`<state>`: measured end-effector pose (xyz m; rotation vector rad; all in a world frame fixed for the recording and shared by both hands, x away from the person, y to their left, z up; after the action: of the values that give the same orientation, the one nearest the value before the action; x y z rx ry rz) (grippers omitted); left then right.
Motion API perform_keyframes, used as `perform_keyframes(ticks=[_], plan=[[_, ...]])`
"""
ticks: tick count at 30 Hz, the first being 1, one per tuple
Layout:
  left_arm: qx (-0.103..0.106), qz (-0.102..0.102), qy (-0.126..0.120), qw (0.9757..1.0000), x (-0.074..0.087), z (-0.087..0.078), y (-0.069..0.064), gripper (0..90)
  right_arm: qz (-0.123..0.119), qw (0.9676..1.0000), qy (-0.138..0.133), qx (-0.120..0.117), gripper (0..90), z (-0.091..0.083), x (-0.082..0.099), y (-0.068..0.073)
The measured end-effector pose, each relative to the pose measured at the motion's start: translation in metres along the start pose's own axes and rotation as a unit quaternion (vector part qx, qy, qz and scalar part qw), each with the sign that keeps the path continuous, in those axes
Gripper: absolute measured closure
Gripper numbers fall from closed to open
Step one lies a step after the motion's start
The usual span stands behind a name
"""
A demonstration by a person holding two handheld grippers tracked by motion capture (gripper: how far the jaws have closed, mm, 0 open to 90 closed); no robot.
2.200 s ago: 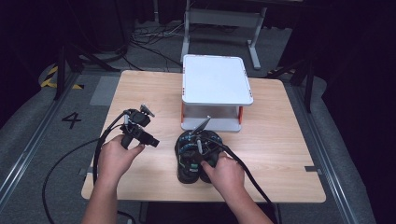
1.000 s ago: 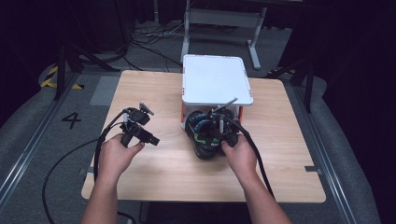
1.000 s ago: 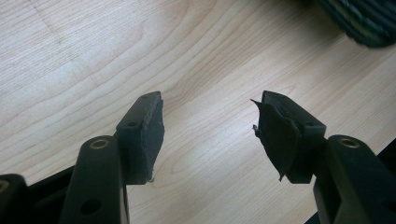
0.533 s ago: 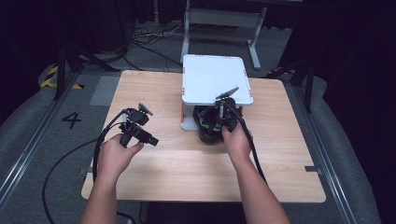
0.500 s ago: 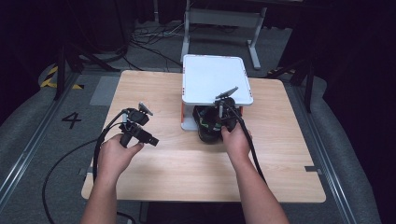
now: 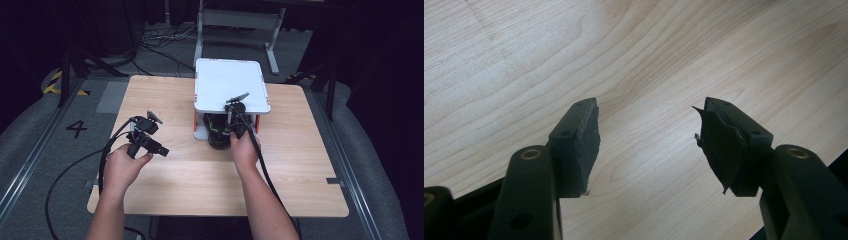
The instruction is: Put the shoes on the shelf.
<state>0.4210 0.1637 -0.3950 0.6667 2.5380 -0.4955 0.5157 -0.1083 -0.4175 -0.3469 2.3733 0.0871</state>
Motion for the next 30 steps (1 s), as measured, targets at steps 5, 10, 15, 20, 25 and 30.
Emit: perform_keyframes(ticks=[5, 10, 15, 20, 25, 30], plan=[[0.001, 0.005, 0.001, 1.0000, 0.000, 0.000, -0.002, 41.3, -0.001, 0.9997, -0.023, 0.000, 76.0, -0.001, 0.004, 0.002], [0.000, 0.006, 0.001, 1.0000, 0.000, 0.001, -0.003, 41.2, -0.019, 0.9997, -0.006, -0.013, 50.9, -0.003, 0.005, 0.002], [0.000, 0.007, 0.004, 1.0000, -0.001, 0.004, -0.006, 41.2, 0.000, 0.9982, -0.012, -0.060, 50.8, -0.020, 0.007, -0.010], [0.002, 0.014, 0.009, 0.9999, -0.003, 0.006, -0.010, 41.1, -0.002, 0.9971, -0.029, -0.070, 48.5, -0.040, 0.005, -0.022], [0.000, 0.031, 0.008, 0.9995, -0.008, 0.005, -0.018, 41.2, -0.026, 0.9963, -0.034, -0.074, 49.1, -0.058, 0.009, -0.027], [0.003, 0.048, 0.010, 0.9988, -0.013, 0.007, -0.032, 41.1, -0.025, 0.9931, -0.057, -0.099, 51.7, -0.085, 0.015, -0.046]])
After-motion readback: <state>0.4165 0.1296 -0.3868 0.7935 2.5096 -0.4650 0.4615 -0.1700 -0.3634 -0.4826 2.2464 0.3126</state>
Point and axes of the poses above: each handheld gripper's, and its own axes: z roughly forward along the jaws, x roughly out of its underside, y roughly to its left, the point moved 3 cm from there along z, roughly forward along the jaws, and after that the axes turned 12 degrees about -y, right-handed, at the moved point
